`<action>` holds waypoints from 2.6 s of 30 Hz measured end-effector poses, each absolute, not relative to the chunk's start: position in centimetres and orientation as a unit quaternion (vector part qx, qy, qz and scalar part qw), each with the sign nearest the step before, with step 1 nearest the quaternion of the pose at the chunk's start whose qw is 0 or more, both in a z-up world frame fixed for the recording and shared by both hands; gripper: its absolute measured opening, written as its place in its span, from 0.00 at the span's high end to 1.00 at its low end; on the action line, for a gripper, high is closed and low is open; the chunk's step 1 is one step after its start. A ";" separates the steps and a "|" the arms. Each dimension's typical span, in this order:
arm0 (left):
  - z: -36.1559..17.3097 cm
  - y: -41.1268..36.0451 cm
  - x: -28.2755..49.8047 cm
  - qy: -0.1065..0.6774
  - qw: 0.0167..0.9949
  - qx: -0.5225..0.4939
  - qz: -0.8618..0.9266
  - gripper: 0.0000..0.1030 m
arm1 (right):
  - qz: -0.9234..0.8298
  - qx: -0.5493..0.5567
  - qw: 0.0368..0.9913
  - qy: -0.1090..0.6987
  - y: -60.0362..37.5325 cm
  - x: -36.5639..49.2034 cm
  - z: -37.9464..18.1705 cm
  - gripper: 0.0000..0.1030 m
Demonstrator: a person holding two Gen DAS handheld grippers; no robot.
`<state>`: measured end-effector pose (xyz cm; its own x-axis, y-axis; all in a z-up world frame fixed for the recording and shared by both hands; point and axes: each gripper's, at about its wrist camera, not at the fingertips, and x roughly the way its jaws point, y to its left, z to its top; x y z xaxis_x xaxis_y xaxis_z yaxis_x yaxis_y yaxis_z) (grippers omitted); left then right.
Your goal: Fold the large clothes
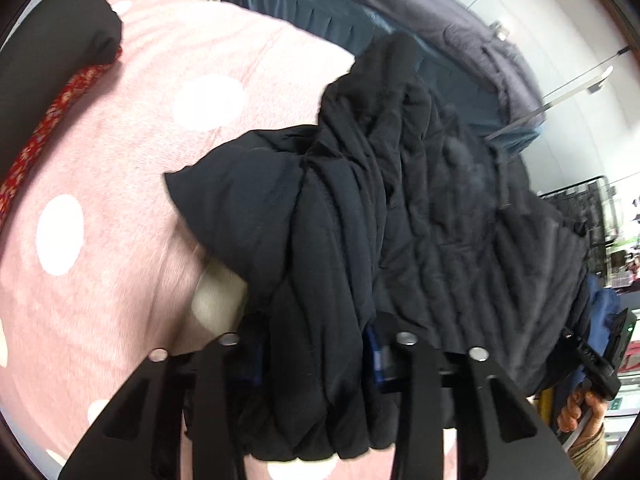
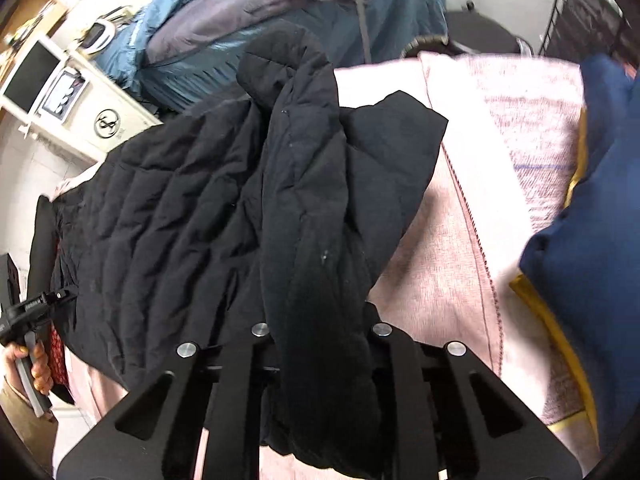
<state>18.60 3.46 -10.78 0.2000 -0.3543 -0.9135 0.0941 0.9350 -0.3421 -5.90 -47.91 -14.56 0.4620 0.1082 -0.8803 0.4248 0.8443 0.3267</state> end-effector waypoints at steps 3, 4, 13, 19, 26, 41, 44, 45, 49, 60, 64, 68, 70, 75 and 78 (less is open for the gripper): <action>-8.9 3.8 17.2 0.600 0.776 -0.112 -0.158 0.74 | -0.085 0.236 0.825 0.507 -46.5 -6.5 -12.5 0.84; -8.4 4.0 16.6 0.598 0.777 -0.115 -0.162 0.75 | -0.081 0.231 0.826 0.507 -46.0 -6.5 -11.9 0.84; -5.7 5.2 9.5 0.606 0.769 -0.114 -0.170 0.76 | -0.065 0.223 0.824 0.516 -43.1 -12.7 -8.8 0.85; -7.4 5.0 7.4 0.617 0.768 -0.103 -0.134 0.77 | -0.070 0.225 0.820 0.522 -42.1 -15.7 -9.8 0.86; -1.2 1.1 10.4 0.556 0.810 -0.062 -0.176 0.81 | -0.079 0.229 0.846 0.475 -43.9 -15.1 -5.2 0.88; 16.5 -22.6 9.8 0.381 0.826 0.029 -0.414 0.81 | -0.237 0.187 0.905 0.300 -56.6 -27.6 10.4 0.89; 18.4 -30.4 7.2 0.351 0.802 0.053 -0.481 0.81 | -0.307 0.205 0.890 0.266 -60.6 -33.6 11.9 0.89; 18.5 -32.1 6.2 0.345 0.794 0.059 -0.496 0.81 | -0.327 0.210 0.884 0.259 -61.5 -35.4 12.1 0.89; 16.7 -42.3 2.7 0.363 0.735 0.080 -0.567 0.81 | -0.423 0.241 0.841 0.236 -64.9 -43.9 11.5 0.88; 2.8 -56.8 -1.6 0.459 0.679 0.187 -0.541 0.79 | -0.530 0.409 0.706 0.231 -69.4 -58.3 -1.7 0.88; 3.1 -57.3 -0.8 0.437 0.678 0.208 -0.554 0.78 | -0.534 0.392 0.714 0.226 -69.8 -58.2 -1.5 0.88; 3.3 -58.2 -1.4 0.427 0.680 0.229 -0.550 0.73 | -0.537 0.381 0.717 0.229 -71.1 -57.3 -0.2 0.88; 2.7 -57.8 -1.4 0.433 0.681 0.225 -0.545 0.70 | -0.537 0.388 0.711 0.236 -70.9 -57.1 -0.9 0.87; -0.4 -57.2 0.4 0.460 0.675 0.223 -0.531 0.49 | -0.538 0.410 0.686 0.266 -70.8 -57.2 -4.0 0.81; -1.3 -56.9 1.1 0.465 0.688 0.215 -0.513 0.23 | -0.544 0.437 0.664 0.271 -71.5 -57.6 -6.4 0.70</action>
<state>1.11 -56.94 -1.25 0.0396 -0.5071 -0.8610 0.9065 0.3806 -0.1825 -57.61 -71.48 -6.36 0.2623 -0.4853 -0.8341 0.9581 0.0277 0.2851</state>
